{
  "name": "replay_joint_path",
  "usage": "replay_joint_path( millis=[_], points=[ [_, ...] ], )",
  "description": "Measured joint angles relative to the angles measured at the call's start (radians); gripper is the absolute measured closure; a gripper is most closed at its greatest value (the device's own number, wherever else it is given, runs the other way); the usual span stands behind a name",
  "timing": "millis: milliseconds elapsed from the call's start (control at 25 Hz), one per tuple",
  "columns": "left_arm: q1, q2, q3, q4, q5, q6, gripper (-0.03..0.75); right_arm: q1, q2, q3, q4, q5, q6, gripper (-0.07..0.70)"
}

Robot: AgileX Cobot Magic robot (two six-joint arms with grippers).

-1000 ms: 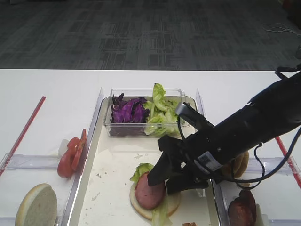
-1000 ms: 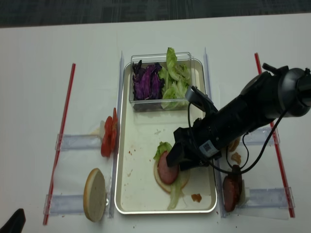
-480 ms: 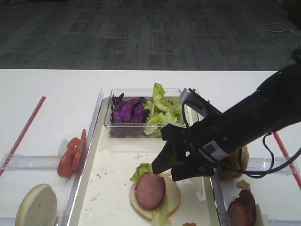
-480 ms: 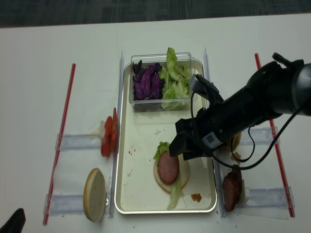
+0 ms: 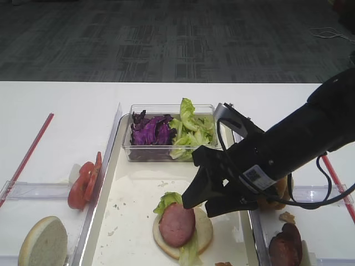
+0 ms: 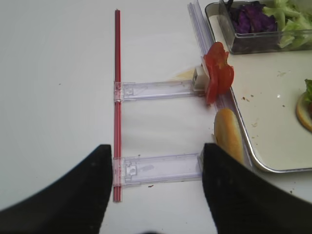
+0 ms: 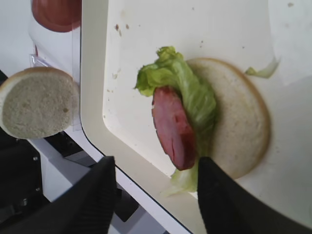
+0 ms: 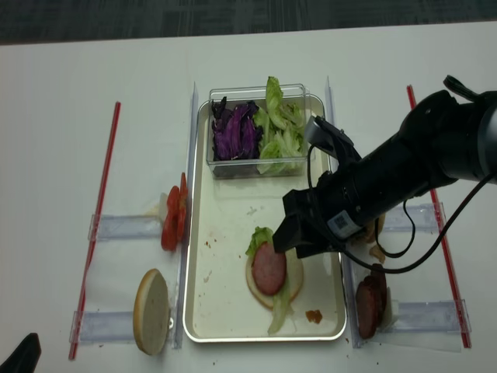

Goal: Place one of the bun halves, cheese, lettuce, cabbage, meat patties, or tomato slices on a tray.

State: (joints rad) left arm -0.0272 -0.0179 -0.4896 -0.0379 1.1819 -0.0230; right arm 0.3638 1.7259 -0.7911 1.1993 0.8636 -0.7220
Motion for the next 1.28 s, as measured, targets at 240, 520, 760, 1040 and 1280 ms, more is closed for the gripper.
replay_joint_path(
  millis=[240,520,760,1040,1280],
  points=[
    [0.000,0.000,0.000,0.000,0.000,0.000,0.324,0.000,0.000,0.000,-0.026,0.027,0.026,0.230],
    [0.000,0.000,0.000,0.000,0.000,0.000,0.324,0.000,0.000,0.000,-0.082,0.053,0.074,0.230],
    [0.000,0.000,0.000,0.000,0.000,0.000,0.324,0.000,-0.001,0.000,-0.140,0.074,0.122,0.230],
    [0.000,0.000,0.000,0.000,0.000,0.000,0.324,0.000,-0.031,-0.051,-0.277,0.093,0.221,0.233],
    [0.000,0.000,0.000,0.000,0.000,0.000,0.324,0.000,-0.048,-0.151,-0.486,0.190,0.375,0.252]
  ],
)
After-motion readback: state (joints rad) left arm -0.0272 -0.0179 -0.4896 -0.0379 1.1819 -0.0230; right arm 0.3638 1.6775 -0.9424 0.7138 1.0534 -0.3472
